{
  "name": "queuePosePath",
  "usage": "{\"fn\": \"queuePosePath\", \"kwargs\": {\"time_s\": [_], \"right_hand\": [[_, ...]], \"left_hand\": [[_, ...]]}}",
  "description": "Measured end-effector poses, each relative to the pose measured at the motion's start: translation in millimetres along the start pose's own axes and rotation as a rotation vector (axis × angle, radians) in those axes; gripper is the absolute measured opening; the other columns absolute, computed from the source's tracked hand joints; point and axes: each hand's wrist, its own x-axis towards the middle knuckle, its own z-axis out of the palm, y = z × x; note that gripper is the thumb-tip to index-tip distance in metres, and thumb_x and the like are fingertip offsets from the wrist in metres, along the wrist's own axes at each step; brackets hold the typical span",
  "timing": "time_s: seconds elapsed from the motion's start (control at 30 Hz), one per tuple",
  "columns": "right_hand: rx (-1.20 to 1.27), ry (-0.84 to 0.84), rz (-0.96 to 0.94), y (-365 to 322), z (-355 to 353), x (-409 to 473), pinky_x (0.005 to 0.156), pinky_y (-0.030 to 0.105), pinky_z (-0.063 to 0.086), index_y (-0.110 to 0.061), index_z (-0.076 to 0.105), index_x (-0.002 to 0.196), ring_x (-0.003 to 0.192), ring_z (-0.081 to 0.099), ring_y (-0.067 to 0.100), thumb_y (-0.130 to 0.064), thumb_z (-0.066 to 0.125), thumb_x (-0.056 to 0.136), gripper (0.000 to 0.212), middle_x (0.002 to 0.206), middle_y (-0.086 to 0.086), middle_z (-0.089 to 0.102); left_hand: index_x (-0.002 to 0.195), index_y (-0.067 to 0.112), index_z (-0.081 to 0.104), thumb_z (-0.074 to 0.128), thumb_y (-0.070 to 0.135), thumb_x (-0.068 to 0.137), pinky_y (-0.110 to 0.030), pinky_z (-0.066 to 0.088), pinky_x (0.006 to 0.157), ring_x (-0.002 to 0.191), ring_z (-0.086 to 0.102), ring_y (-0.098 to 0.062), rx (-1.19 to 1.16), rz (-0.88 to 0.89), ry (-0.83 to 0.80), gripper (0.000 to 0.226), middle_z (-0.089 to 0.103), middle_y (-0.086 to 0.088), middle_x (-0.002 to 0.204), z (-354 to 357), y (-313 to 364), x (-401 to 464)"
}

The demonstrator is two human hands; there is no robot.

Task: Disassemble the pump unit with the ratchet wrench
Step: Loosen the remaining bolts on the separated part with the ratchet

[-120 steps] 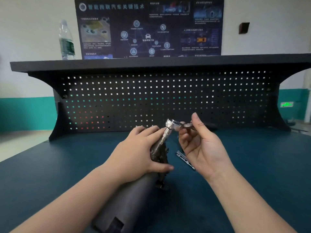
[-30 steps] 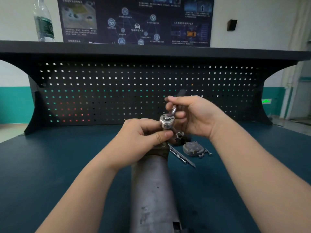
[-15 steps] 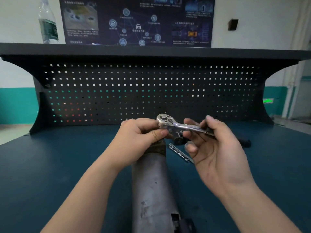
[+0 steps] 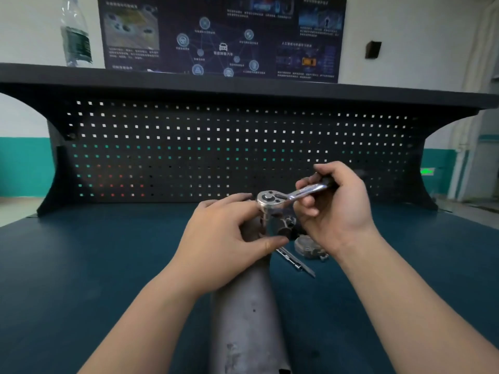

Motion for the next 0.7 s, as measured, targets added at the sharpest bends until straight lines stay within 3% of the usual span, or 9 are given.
{"fn": "queuePosePath", "kwargs": {"time_s": [0.1, 0.2, 0.27, 0.37, 0.43, 0.5, 0.6, 0.7], "right_hand": [[0.092, 0.022, -0.076, 9.8, -5.2, -3.4, 0.031, 0.014, 0.026, -0.013, 0.050, 0.036, 0.031, 0.038, 0.010, -0.014, 0.043, 0.091, 0.055, 0.048, 0.006, 0.053], [0.087, 0.036, -0.143, 14.3, -8.4, -6.0, 0.032, 0.015, 0.030, -0.014, 0.053, 0.039, 0.033, 0.043, 0.009, -0.017, 0.047, 0.093, 0.055, 0.050, 0.006, 0.057], [-0.012, 0.014, -0.201, 13.6, -8.3, -8.9, 0.034, 0.015, 0.034, -0.017, 0.058, 0.040, 0.036, 0.047, 0.008, -0.022, 0.050, 0.095, 0.056, 0.052, 0.005, 0.060], [-0.081, -0.035, -0.235, 14.0, -6.7, -13.2, 0.035, 0.017, 0.037, -0.019, 0.061, 0.043, 0.037, 0.050, 0.010, -0.026, 0.053, 0.095, 0.052, 0.055, 0.006, 0.063], [-0.074, -0.015, -0.221, 13.4, -5.6, -13.6, 0.034, 0.017, 0.036, -0.018, 0.060, 0.050, 0.036, 0.049, 0.010, -0.025, 0.053, 0.094, 0.046, 0.054, 0.008, 0.063], [-0.047, 0.043, -0.176, 11.4, -4.9, -11.2, 0.033, 0.015, 0.035, -0.013, 0.056, 0.065, 0.035, 0.048, 0.010, -0.024, 0.055, 0.095, 0.032, 0.053, 0.008, 0.062], [-0.039, 0.080, -0.131, 9.7, -4.7, -6.7, 0.033, 0.014, 0.034, -0.009, 0.052, 0.071, 0.034, 0.047, 0.008, -0.022, 0.055, 0.095, 0.027, 0.053, 0.007, 0.063], [-0.032, 0.088, -0.121, 7.1, -7.1, -5.6, 0.033, 0.014, 0.034, -0.009, 0.053, 0.070, 0.035, 0.047, 0.007, -0.020, 0.058, 0.093, 0.026, 0.055, 0.004, 0.064]], "left_hand": [[0.102, 0.036, 0.070, 0.063, 0.061, 0.070, -0.041, 0.044, 0.092, 0.112, 0.057, -0.004, 0.020, 0.035, 0.009, 0.041, 0.066, 0.018, 0.109, 0.4, 0.6, -0.6], [0.092, 0.031, 0.070, 0.060, 0.065, 0.069, -0.041, 0.047, 0.086, 0.102, 0.059, -0.005, 0.032, 0.062, 0.029, 0.042, 0.067, 0.020, 0.099, -0.5, -0.8, 0.9], [0.096, 0.040, 0.064, 0.056, 0.069, 0.066, -0.041, 0.046, 0.089, 0.103, 0.056, -0.003, 0.027, 0.041, 0.030, 0.043, 0.065, 0.024, 0.095, -0.5, -3.7, 1.2], [0.100, 0.057, 0.056, 0.054, 0.071, 0.063, -0.035, 0.043, 0.096, 0.108, 0.050, 0.005, -0.048, -0.007, -0.011, 0.039, 0.056, 0.035, 0.106, -2.5, -3.9, 0.5], [0.093, 0.056, 0.066, 0.061, 0.063, 0.066, -0.030, 0.044, 0.097, 0.110, 0.052, 0.006, -0.249, -0.077, -0.050, 0.029, 0.059, 0.030, 0.107, -6.1, -4.1, -0.6], [0.095, 0.042, 0.074, 0.068, 0.050, 0.073, -0.029, 0.043, 0.100, 0.113, 0.055, 0.002, -0.435, -0.130, -0.116, 0.025, 0.065, 0.019, 0.108, -11.0, -4.4, 0.5], [0.102, 0.027, 0.076, 0.069, 0.045, 0.078, -0.037, 0.041, 0.106, 0.116, 0.056, -0.007, -0.497, -0.131, -0.169, 0.031, 0.067, 0.004, 0.114, -13.5, -2.2, 2.3], [0.094, 0.023, 0.077, 0.062, 0.037, 0.073, -0.041, 0.043, 0.104, 0.111, 0.061, -0.013, -0.567, -0.148, -0.143, 0.029, 0.068, -0.004, 0.113, -11.4, 1.7, 3.1]]}}
